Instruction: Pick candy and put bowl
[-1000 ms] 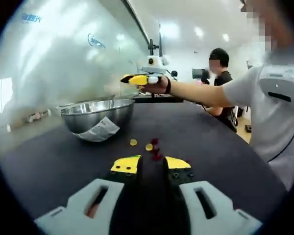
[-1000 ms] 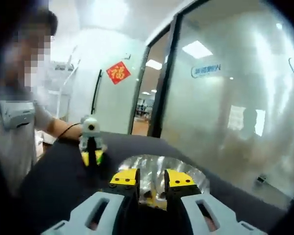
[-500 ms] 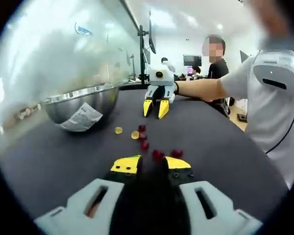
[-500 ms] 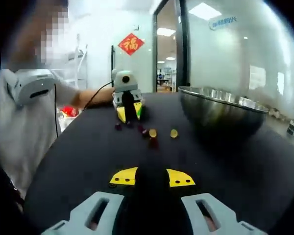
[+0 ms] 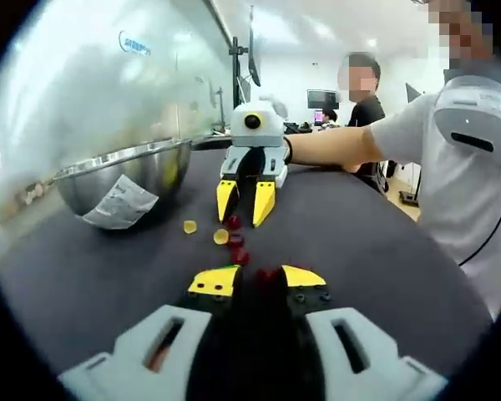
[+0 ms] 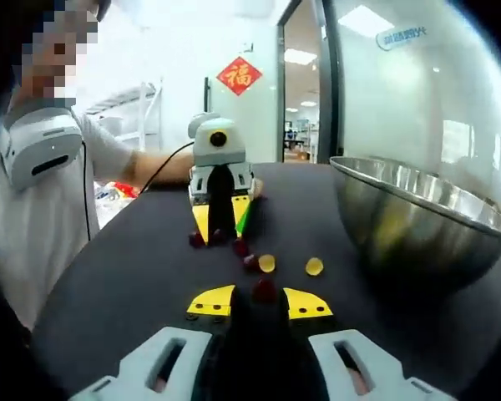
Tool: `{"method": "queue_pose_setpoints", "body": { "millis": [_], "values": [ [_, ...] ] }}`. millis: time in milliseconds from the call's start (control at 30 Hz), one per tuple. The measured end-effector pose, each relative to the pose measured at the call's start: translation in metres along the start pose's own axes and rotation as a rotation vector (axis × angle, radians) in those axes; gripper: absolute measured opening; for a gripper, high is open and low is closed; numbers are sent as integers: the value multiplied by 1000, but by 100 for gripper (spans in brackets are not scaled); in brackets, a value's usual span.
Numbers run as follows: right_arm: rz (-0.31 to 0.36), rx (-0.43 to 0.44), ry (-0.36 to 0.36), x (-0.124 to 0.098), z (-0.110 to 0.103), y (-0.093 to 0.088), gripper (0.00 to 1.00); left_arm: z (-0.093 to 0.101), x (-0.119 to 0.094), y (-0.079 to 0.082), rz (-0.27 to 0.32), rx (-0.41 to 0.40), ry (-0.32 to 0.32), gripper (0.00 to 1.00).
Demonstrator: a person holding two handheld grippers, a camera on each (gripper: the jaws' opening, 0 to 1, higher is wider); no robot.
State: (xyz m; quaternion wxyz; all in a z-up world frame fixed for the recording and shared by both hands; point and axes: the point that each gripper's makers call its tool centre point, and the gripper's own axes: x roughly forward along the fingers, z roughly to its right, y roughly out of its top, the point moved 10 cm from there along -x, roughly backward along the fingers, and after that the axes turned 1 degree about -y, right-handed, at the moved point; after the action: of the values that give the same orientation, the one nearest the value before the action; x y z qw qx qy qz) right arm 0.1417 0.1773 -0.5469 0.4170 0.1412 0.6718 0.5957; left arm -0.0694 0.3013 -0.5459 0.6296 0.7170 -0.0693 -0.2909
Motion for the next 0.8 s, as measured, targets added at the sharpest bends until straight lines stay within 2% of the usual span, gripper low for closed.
{"method": "queue_pose_setpoints", "body": {
  "millis": [100, 267, 333, 667, 800],
  "values": [
    [7, -10, 4, 4, -1, 1, 14, 0, -1, 0, 1, 2, 1, 13],
    [12, -41, 1, 7, -2, 3, 5, 0, -3, -1, 2, 7, -1, 9],
    [14, -44, 1, 7, -2, 3, 5, 0, -3, -1, 1, 10, -8, 6],
    [22, -44, 4, 6, -2, 3, 4, 1, -3, -1, 2, 18, -11, 5],
    [22, -67, 0, -1, -8, 3, 4, -4, -8, 2, 31, 10, 34, 3]
  ]
}}
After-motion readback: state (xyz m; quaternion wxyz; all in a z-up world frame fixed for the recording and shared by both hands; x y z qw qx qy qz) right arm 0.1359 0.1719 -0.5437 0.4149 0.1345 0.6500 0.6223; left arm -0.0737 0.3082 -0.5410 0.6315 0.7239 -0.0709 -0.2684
